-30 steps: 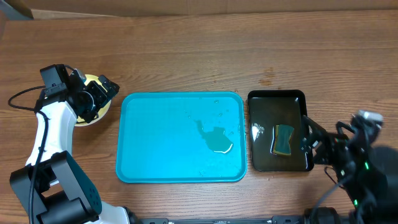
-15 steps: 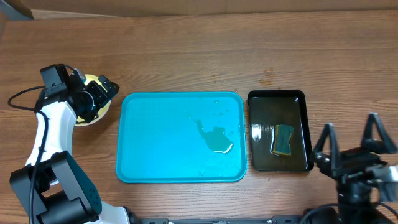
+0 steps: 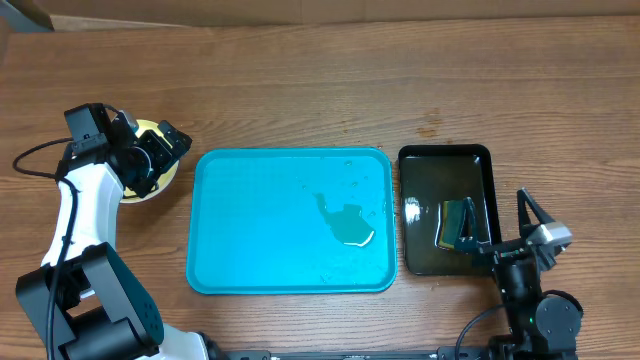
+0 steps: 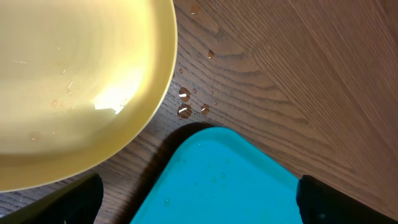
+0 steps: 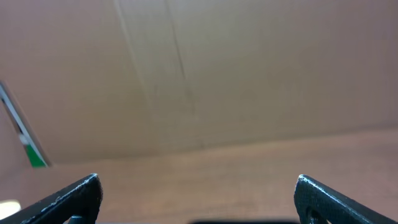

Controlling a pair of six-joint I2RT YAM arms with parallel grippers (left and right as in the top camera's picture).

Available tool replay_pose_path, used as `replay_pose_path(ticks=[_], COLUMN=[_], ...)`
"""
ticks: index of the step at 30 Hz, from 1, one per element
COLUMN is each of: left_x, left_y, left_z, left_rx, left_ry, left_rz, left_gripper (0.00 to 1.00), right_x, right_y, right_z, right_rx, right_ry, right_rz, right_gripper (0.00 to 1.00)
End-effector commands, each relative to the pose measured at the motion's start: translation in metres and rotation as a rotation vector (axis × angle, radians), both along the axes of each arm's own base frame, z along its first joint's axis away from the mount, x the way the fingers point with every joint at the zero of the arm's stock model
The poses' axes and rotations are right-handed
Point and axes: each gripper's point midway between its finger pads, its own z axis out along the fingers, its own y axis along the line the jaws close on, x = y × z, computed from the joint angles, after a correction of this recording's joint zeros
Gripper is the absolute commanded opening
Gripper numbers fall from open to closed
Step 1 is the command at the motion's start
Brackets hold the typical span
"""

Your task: Clean dirty plates on tray and stack at the side

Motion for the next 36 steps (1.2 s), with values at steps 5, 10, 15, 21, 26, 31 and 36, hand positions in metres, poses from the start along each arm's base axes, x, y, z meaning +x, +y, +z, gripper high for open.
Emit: replay_pose_path(ticks=[5, 10, 15, 21, 26, 31, 36], left_x=[-0.001, -0.002, -0.002, -0.002, -0.002, -0.002, -0.002], left_y=[-0.001, 0.0, 0.0, 0.0, 0.0, 0.0, 0.0], left_z=[-0.006, -0.006, -0.006, -0.006, -0.006, -0.006, -0.006], left_rx=[0.01, 0.01, 0.01, 0.01, 0.01, 0.01, 0.01], left_ry=[0.01, 0.01, 0.01, 0.01, 0.01, 0.01, 0.01], left_rz=[-0.021, -0.018, -0.018, -0.018, -0.016, -0.017, -0.017], left_gripper=[1.0, 1.0, 1.0, 1.0, 1.0, 1.0, 1.0], right_x=[0.004, 0.004, 0.004, 0.004, 0.004, 0.004, 0.004], right_y=[-0.009, -0.01, -0.009, -0.009, -0.009, -0.009, -0.009], right_z=[-0.043, -0.043, -0.043, -0.043, -0.043, -0.043, -0.043], right_rx=[-0.069, -0.118, -0.152, -0.268, -0.268, -0.268, -0.268], right_ry=[0.156, 0.148, 0.142, 0.123, 0.123, 0.123, 0.123], right_rz=[-0.062, -0.069, -0.066, -0.073, -0.073, -0.073, -0.073], right_gripper=[1.0, 1.0, 1.0, 1.0, 1.0, 1.0, 1.0])
